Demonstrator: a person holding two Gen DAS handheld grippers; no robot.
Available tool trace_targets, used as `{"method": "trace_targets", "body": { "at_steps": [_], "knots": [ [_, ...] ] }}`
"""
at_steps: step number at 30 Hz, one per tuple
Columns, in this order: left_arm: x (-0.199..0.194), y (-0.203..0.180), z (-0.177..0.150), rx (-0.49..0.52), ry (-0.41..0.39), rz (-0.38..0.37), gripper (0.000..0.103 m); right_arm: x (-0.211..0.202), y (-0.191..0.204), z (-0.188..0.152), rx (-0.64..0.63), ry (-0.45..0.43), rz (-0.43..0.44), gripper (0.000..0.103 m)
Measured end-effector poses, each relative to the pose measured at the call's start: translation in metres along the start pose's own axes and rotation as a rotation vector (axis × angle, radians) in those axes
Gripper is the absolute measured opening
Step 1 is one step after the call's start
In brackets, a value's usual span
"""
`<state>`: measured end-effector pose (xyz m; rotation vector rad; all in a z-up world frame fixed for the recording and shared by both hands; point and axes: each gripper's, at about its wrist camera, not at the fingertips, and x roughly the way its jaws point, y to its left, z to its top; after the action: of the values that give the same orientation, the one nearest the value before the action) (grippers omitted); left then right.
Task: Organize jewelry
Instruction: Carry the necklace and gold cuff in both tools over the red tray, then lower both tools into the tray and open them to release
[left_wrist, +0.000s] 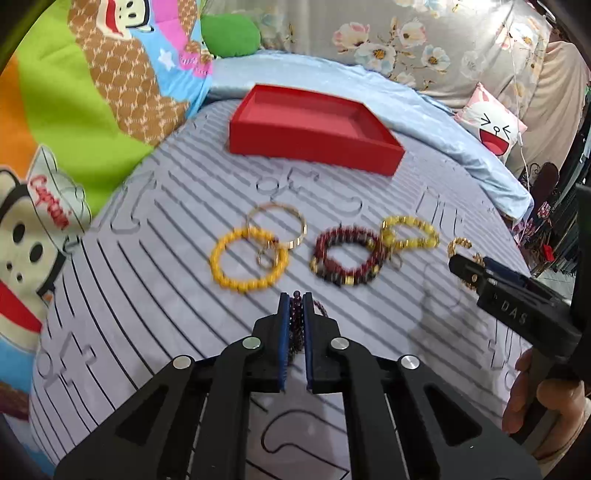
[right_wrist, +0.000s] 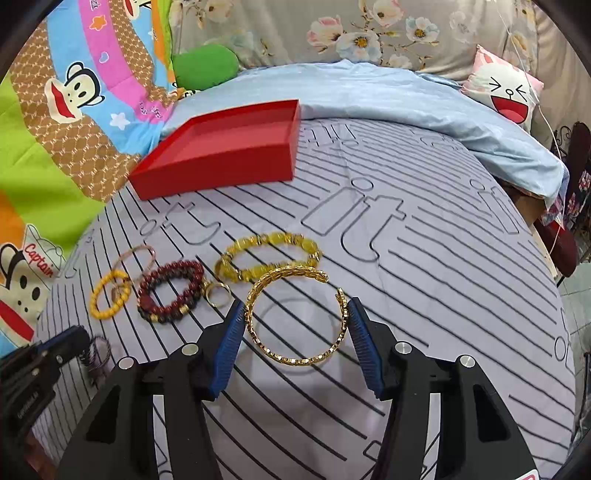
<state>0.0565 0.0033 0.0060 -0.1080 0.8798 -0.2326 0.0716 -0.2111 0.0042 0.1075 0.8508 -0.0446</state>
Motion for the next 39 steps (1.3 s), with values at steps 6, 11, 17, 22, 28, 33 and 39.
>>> {"method": "trace_targets", "body": {
  "at_steps": [6, 11, 17, 22, 28, 33, 39],
  "knots": [
    [-0.002, -0.010, 0.055, 0.056, -0.069, -0.012, 0.007, 0.002, 0.011, 0.042, -0.039, -0.039, 0.044, 0.054],
    [0.014, -0.019, 0.117, 0.114, -0.121, -0.032, 0.007, 0.017, 0.015, 0.101, -0.055, -0.081, 0.073, 0.054],
    [0.054, -0.019, 0.201, 0.144, -0.182, -0.034, 0.007, 0.057, 0.021, 0.188, -0.067, -0.106, 0.107, 0.055],
    [0.112, -0.009, 0.263, 0.114, -0.161, -0.052, 0.007, 0.115, 0.035, 0.247, -0.100, -0.080, 0.104, 0.055],
    [0.177, -0.005, 0.298, 0.133, -0.123, -0.003, 0.007, 0.180, 0.050, 0.281, -0.133, -0.014, 0.090, 0.055],
    [0.218, -0.002, 0.312, 0.144, -0.072, 0.016, 0.007, 0.219, 0.049, 0.292, -0.125, 0.047, 0.085, 0.055],
    [0.242, 0.001, 0.318, 0.139, -0.042, 0.018, 0.007, 0.242, 0.049, 0.297, -0.131, 0.082, 0.063, 0.055]
  ]
}}
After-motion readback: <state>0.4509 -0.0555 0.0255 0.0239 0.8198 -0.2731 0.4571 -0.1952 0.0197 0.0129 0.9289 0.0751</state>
